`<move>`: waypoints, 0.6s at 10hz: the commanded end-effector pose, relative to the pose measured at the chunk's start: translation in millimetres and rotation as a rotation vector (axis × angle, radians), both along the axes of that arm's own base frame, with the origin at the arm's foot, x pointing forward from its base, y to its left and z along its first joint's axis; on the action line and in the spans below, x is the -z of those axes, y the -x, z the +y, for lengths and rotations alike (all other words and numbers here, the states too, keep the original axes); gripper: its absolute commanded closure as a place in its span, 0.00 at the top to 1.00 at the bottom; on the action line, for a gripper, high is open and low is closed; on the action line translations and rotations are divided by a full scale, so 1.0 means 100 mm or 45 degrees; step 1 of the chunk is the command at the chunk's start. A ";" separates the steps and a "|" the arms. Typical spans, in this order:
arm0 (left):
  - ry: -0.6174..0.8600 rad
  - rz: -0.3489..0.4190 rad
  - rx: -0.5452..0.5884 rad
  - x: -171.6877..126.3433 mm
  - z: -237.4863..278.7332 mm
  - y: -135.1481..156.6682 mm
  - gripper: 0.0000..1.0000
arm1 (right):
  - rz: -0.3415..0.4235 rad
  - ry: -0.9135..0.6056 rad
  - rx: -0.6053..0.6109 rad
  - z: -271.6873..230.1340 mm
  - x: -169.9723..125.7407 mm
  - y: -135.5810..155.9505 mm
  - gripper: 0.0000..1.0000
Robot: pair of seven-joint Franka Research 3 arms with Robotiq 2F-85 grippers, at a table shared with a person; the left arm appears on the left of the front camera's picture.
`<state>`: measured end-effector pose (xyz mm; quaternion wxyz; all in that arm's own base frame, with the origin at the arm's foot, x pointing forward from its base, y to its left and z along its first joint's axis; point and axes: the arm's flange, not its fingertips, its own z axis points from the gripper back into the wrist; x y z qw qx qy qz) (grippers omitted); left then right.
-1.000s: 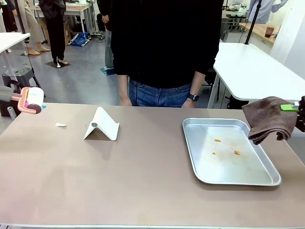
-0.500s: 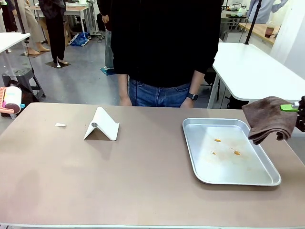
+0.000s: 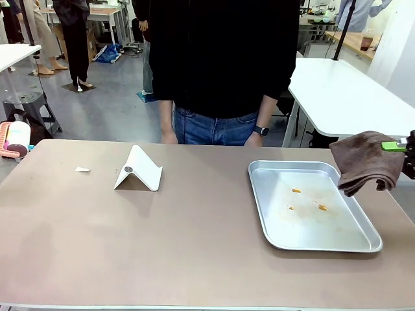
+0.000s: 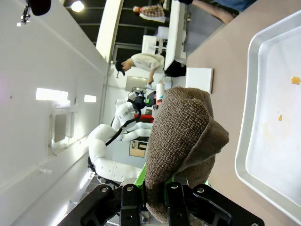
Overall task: Clean the surface of the table.
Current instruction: If a person points to the right, clean the right side of the table with your right hand, and if they point to the left, clean the left side with your left hand.
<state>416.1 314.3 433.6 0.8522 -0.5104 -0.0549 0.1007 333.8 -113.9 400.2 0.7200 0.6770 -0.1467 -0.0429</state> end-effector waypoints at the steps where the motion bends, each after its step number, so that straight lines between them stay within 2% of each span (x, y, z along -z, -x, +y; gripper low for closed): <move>1: -0.031 0.038 0.029 0.22 -0.01 -0.23 0.04 | 0.010 0.000 -0.005 0.00 -0.05 0.03 0.00; 3: -0.061 0.110 0.065 0.48 -0.10 -0.45 0.04 | 0.010 0.000 -0.005 0.00 -0.05 0.03 0.00; 6: -0.129 0.154 0.153 0.82 -0.24 -0.65 0.04 | 0.010 0.000 -0.005 0.00 -0.05 0.03 0.00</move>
